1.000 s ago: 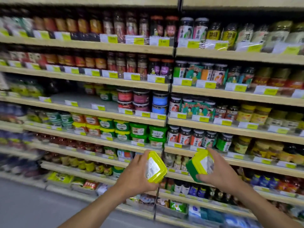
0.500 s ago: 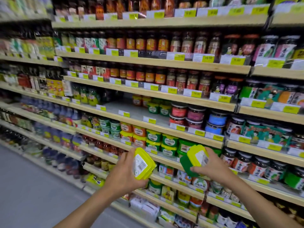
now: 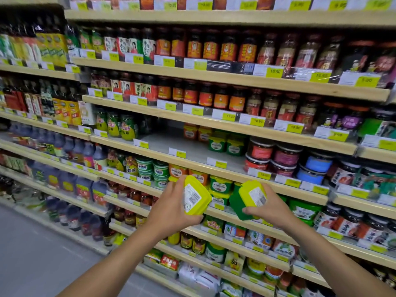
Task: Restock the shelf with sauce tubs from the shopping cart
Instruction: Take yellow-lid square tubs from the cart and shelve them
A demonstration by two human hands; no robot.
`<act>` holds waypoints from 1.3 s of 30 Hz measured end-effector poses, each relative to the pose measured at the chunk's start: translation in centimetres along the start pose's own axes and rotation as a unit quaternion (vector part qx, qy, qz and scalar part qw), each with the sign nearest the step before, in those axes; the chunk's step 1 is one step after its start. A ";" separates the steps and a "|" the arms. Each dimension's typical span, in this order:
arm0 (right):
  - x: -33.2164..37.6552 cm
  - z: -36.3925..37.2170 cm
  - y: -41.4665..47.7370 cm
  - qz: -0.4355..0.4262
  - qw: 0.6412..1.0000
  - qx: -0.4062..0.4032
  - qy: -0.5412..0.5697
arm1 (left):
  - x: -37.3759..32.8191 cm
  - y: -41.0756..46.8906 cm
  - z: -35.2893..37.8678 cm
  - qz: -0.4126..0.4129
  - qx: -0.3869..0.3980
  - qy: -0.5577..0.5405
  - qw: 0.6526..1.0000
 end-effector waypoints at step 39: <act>5.4 5.9 20.3 0.019 0.940 -0.326 0.096 | 10.9 28.6 0.3 0.229 -0.051 0.021 0.972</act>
Point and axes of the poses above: each hand's wrist, its own y-axis towards the middle knuckle, its own z-axis out of the palm, x = y × z, the point moved 4 cm from there along y, towards the middle knuckle, and after that the axes turned 7 degrees about y, right-handed, at the moved point
